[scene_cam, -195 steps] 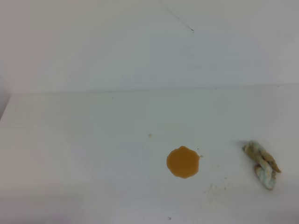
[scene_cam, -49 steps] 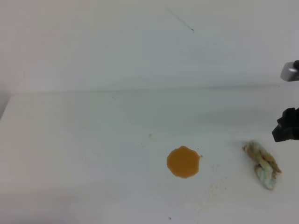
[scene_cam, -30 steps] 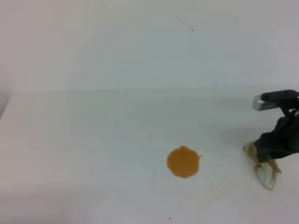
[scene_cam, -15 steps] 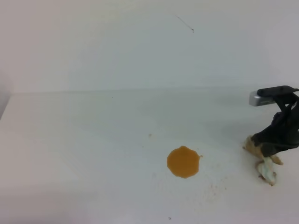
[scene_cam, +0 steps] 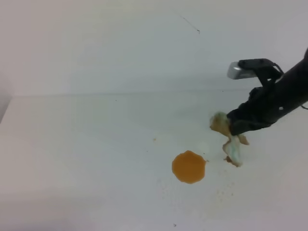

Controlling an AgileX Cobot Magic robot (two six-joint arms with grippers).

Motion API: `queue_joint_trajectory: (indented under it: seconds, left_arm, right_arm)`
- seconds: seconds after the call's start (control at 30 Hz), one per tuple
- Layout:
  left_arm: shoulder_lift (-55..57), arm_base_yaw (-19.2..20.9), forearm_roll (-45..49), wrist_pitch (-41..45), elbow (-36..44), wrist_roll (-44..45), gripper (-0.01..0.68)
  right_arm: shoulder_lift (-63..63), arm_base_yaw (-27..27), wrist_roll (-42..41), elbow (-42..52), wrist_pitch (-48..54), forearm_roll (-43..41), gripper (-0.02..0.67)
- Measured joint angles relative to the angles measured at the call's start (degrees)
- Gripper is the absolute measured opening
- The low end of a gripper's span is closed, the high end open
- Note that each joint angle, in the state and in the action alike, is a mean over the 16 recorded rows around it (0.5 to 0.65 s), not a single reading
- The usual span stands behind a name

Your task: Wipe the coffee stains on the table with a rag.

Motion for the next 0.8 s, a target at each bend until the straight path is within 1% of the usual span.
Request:
queue_joint_trajectory:
  seconds: [0.1,0.27,0.5,0.63,0.8]
  left_arm:
    - [-0.09,0.0,0.0,0.0,0.0,0.0,-0.003]
    - [-0.19,0.01,0.0,0.0,0.0,0.0,-0.003]
    - [-0.19,0.01,0.0,0.05,-0.13,0.0,-0.003]
    - [-0.09,0.0,0.0,0.05,-0.13,0.0,-0.003]
    - [-0.09,0.0,0.0,0.05,-0.13,0.0,-0.003]
  right_arm:
    - [0.87,3.06,1.21,-0.42,-2.64,-1.8,0.005]
    - [3.29,7.6,4.67,-0.5,-6.83,-7.48,0.005]
    - [7.35,10.82,8.98,-0.49,-10.29,-13.74,0.003]
    - [9.14,11.15,9.52,-0.49,-11.16,-13.68,0.003]
    - [10.54,11.2,7.94,-0.49,-11.89,-10.32,0.003]
